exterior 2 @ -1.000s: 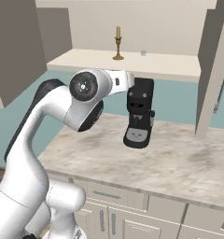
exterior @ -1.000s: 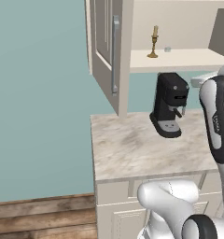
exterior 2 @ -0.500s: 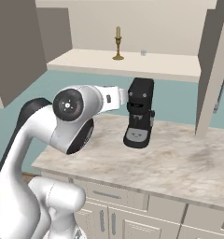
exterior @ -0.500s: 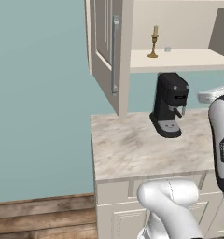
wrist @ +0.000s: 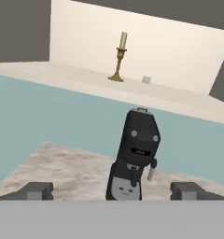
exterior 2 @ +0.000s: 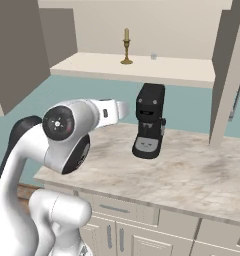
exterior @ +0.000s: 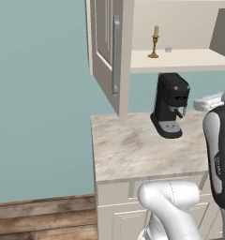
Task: Pick the candle and candle from the dining table and place them in the open cabinet. Close the cabinet after placing the objects.
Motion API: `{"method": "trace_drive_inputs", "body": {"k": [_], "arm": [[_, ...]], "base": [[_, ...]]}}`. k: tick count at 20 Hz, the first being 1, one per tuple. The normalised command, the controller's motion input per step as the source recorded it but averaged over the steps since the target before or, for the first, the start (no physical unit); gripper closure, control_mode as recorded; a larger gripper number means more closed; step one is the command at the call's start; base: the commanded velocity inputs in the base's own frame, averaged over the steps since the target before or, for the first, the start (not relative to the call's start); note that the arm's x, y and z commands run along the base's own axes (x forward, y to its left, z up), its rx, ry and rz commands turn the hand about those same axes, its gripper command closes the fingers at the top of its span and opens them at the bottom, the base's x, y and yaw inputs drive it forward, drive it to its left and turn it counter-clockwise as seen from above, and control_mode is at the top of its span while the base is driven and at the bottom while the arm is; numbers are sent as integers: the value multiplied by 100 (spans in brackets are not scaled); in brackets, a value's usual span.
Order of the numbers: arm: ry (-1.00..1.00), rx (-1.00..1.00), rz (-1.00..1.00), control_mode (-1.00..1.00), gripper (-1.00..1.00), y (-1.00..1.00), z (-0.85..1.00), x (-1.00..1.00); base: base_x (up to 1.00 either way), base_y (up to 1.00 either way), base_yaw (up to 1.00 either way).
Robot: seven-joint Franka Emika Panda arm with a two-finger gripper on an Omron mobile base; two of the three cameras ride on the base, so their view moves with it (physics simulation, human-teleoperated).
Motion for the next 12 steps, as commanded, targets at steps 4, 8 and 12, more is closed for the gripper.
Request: {"method": "trace_drive_inputs", "body": {"k": [4, 8, 12], "arm": [[-9, -1, -1, 100, -100, 4, 0, -31], [0, 0, 0, 100, -100, 0, 0, 0], [0, 0, 0, 100, -100, 0, 0, 0]], "base": [[-43, 17, -5], [-81, 45, -19], [-77, 16, -35]]}}
